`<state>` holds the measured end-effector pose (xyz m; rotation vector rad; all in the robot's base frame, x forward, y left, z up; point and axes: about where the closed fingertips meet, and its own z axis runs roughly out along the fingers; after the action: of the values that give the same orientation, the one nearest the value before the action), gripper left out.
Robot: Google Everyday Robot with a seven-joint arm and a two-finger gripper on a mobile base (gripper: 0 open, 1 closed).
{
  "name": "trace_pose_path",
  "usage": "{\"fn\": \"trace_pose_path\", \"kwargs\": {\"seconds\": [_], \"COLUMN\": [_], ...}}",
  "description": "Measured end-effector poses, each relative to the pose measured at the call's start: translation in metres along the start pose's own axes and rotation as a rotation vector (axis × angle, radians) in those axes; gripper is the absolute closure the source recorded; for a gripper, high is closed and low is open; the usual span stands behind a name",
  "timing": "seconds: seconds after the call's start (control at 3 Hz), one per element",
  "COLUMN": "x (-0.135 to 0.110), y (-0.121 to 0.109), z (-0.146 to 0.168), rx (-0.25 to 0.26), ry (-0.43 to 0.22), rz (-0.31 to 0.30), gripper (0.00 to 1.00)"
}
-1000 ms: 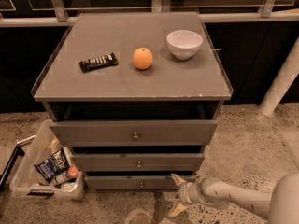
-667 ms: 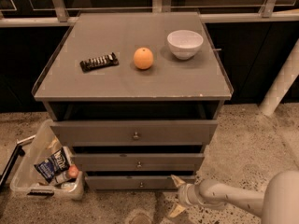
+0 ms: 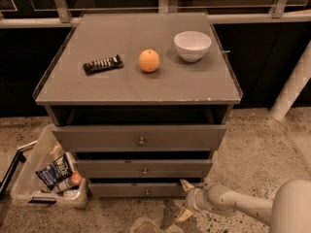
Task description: Open bottom drawer
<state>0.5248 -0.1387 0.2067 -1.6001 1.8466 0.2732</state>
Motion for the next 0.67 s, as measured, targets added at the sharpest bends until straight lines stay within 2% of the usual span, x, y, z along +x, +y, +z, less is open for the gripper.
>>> {"fn": "trace_pose_path", "kwargs": {"seconds": [0.33,0.67], "x": [0.004,0.027], "y": [-0.016,-0.040], "z": [0.010,0.048], "rx": [0.027,0.043], "ry": [-0.018,-0.034], "rz": [-0.009,0.025], "gripper": [0.00,0.00]}}
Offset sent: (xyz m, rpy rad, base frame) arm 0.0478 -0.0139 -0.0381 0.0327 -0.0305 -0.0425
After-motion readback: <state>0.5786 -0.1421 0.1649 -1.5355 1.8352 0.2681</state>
